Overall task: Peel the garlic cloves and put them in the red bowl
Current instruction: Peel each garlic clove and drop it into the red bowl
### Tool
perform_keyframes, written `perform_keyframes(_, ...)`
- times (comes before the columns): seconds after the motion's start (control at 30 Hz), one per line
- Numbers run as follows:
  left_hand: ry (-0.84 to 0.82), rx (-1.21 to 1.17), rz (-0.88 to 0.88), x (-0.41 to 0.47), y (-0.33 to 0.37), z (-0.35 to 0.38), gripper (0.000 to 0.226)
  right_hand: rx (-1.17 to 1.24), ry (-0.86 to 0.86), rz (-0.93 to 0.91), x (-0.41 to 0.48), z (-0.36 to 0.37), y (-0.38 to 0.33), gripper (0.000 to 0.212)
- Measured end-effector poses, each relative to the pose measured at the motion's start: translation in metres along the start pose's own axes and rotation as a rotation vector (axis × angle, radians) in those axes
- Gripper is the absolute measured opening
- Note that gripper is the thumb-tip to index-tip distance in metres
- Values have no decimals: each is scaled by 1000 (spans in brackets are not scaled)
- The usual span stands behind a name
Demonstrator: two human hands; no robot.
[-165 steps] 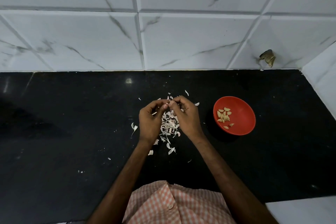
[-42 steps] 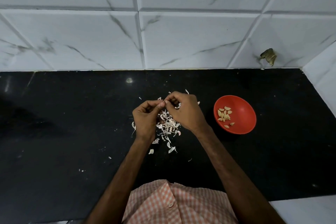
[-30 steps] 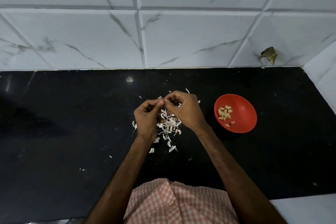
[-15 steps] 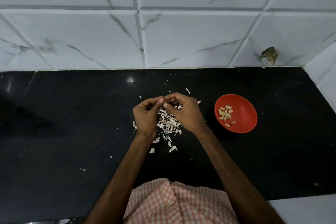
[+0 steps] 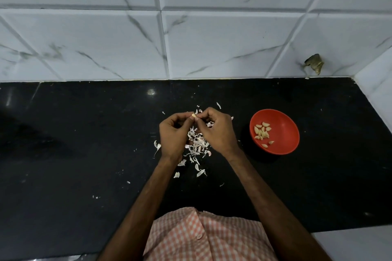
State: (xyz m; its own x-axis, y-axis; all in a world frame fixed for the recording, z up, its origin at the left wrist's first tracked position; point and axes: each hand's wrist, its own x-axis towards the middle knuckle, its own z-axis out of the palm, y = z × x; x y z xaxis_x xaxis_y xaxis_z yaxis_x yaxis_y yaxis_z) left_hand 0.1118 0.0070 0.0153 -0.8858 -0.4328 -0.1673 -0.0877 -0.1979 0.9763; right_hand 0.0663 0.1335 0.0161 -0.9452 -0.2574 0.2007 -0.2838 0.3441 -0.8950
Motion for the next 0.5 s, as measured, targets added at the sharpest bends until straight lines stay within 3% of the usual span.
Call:
perform_keyframes(0.33, 91, 14, 7, 3, -5, 3, 10, -70, 3, -59, -1, 7, -8, 1)
perform_keyframes(0.5, 100, 203, 106, 3, -11, 0, 10, -98, 17, -38, -1, 10, -7, 3)
